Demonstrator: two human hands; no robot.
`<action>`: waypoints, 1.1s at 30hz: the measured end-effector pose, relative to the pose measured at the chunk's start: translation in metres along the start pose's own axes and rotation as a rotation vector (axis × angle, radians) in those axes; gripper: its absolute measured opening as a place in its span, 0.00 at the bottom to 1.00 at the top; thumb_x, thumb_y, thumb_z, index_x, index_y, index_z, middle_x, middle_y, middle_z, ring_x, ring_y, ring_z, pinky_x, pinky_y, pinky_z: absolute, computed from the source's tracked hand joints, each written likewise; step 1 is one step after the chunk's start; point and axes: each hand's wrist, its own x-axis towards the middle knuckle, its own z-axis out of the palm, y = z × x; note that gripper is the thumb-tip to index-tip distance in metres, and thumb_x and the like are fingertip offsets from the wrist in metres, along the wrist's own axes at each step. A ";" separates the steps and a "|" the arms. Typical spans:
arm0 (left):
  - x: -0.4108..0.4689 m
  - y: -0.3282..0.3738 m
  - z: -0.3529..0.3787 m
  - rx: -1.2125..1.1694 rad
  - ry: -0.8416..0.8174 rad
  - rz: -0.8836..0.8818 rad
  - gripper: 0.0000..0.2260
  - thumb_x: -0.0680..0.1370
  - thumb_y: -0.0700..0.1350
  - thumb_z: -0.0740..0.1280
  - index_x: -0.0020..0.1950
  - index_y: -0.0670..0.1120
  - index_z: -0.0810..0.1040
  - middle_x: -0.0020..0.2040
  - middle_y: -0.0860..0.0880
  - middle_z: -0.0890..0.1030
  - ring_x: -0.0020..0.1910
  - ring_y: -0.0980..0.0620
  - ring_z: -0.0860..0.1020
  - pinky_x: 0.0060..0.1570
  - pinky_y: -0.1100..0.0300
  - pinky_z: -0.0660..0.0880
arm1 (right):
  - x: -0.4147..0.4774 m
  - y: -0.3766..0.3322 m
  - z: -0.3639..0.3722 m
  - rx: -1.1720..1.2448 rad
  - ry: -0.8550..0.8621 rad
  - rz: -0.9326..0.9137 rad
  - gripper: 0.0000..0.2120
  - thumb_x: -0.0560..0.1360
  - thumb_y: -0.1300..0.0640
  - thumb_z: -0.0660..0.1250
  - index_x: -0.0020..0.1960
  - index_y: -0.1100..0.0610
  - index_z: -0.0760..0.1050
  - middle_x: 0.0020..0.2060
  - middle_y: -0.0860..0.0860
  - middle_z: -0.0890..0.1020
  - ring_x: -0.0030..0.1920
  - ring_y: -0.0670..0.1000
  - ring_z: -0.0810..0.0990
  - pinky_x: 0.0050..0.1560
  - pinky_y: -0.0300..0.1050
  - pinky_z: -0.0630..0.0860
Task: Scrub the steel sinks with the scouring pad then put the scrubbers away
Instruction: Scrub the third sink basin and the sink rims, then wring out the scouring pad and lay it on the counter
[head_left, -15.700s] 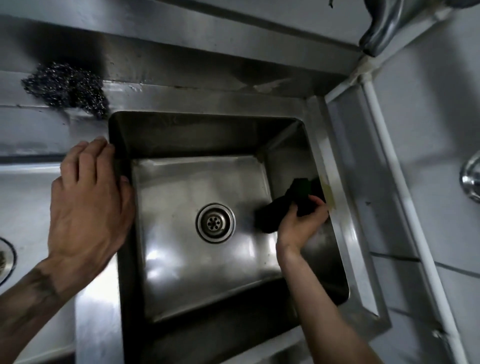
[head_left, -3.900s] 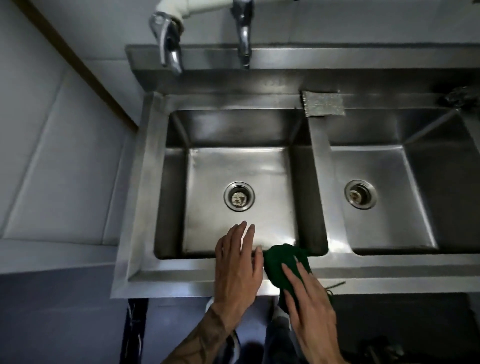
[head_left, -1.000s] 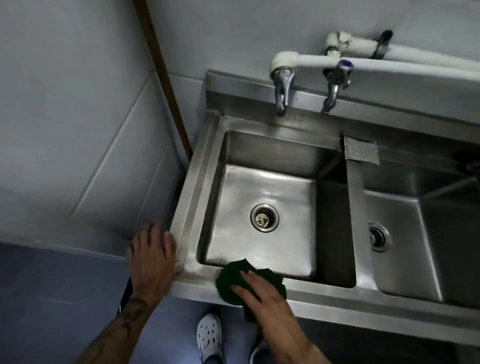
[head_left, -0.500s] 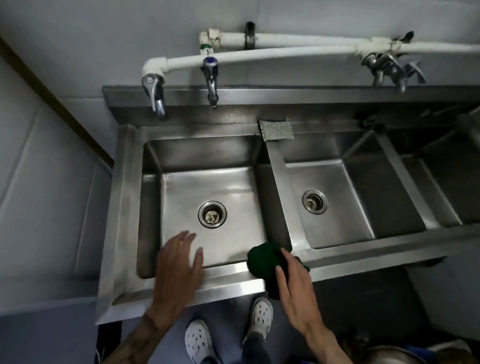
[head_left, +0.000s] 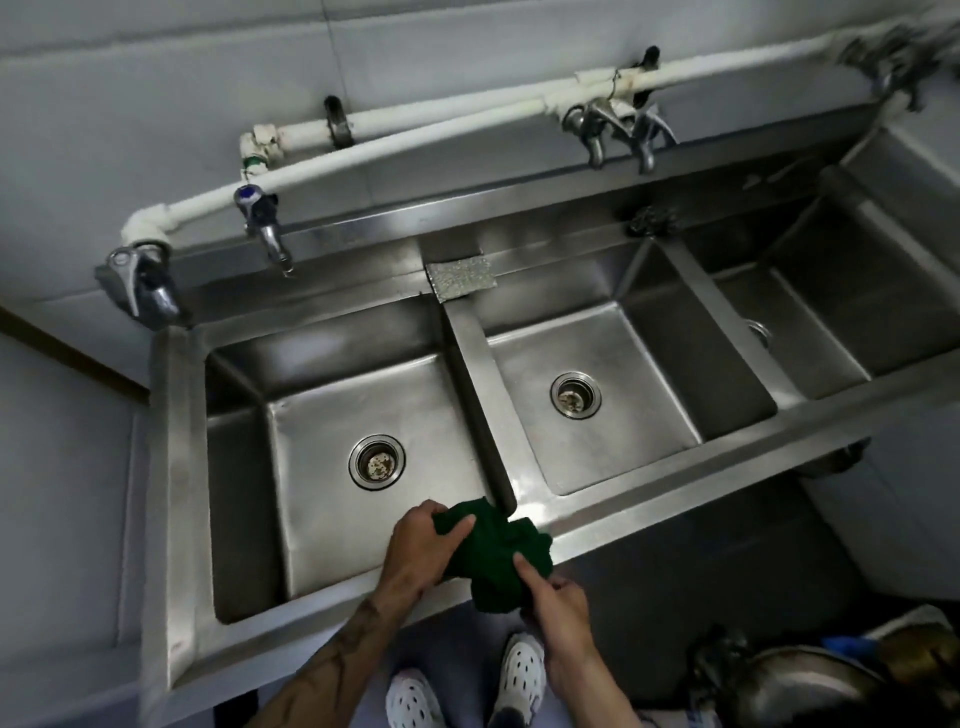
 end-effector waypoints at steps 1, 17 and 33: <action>0.000 0.002 0.000 -0.018 0.013 -0.002 0.15 0.78 0.54 0.76 0.56 0.45 0.82 0.50 0.49 0.85 0.51 0.48 0.82 0.53 0.57 0.80 | 0.001 -0.002 -0.002 0.004 -0.020 0.004 0.11 0.71 0.56 0.77 0.38 0.62 0.79 0.34 0.58 0.85 0.32 0.54 0.84 0.35 0.45 0.80; -0.071 0.086 -0.011 -0.222 -0.188 0.339 0.05 0.86 0.51 0.65 0.55 0.51 0.74 0.47 0.49 0.85 0.47 0.50 0.85 0.44 0.53 0.84 | -0.082 -0.047 -0.051 0.234 0.162 -0.367 0.05 0.81 0.56 0.67 0.51 0.57 0.78 0.46 0.57 0.84 0.48 0.53 0.83 0.56 0.55 0.79; -0.245 0.198 0.165 -0.115 -0.830 0.652 0.19 0.73 0.62 0.75 0.52 0.54 0.72 0.50 0.34 0.83 0.52 0.32 0.84 0.53 0.31 0.81 | -0.249 0.015 -0.266 0.592 0.883 -0.447 0.08 0.81 0.54 0.66 0.53 0.59 0.75 0.46 0.54 0.86 0.46 0.49 0.86 0.42 0.41 0.81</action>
